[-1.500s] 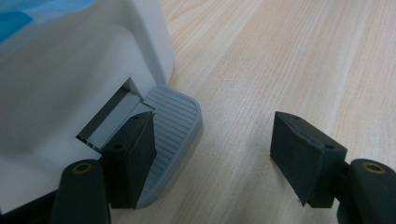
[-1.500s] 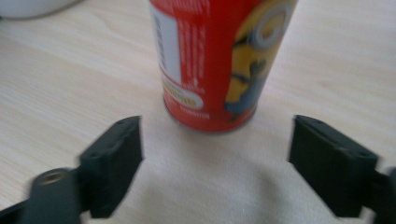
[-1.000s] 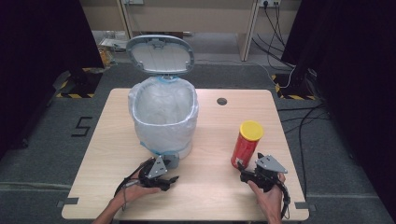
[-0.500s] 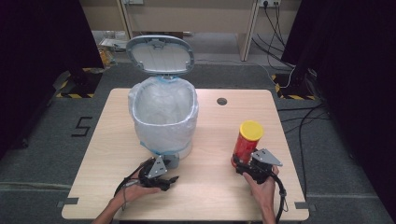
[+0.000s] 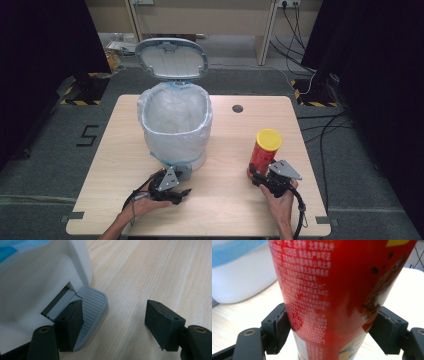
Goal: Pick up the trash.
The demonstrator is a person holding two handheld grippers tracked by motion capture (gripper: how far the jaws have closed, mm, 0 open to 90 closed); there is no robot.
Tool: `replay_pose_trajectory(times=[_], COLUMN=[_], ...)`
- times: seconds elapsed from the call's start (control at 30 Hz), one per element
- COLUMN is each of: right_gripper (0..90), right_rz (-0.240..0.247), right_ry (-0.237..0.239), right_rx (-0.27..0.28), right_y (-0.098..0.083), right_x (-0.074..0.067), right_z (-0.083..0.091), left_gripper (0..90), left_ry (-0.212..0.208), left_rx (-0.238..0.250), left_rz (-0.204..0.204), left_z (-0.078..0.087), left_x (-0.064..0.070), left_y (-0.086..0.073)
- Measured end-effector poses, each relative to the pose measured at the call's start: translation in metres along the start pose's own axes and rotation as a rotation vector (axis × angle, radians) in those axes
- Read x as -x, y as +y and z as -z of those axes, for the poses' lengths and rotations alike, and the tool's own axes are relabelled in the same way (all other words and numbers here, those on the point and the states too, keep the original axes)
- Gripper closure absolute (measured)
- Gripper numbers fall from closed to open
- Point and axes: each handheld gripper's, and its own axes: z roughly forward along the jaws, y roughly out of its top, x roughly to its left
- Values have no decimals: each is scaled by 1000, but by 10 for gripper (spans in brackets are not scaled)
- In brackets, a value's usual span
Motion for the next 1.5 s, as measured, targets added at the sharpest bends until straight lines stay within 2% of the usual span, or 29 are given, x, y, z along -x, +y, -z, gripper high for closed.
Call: replay_pose_trajectory(times=[0.3,0.47,0.67,1.03,1.2,1.5], right_gripper=[245,245,245,245,245,245], right_rz=[0,-17,-14,10,32,31], right_ry=[-3,-6,1,10,16,35], right_rx=[12,17,27,34,53,76], right_y=[20,30,43,77,99,129], right_x=[-4,-4,-8,-12,-13,-15], right_z=[9,8,8,11,13,14], left_gripper=[304,304,304,304,304,304], left_ry=[0,2,2,2,3,3], left_rx=[1,3,3,3,6,6], left_rz=[-1,0,0,-1,-2,-2], left_z=[0,0,0,0,0,0], left_x=[0,0,0,0,0,0], left_y=[0,0,0,0,0,0])
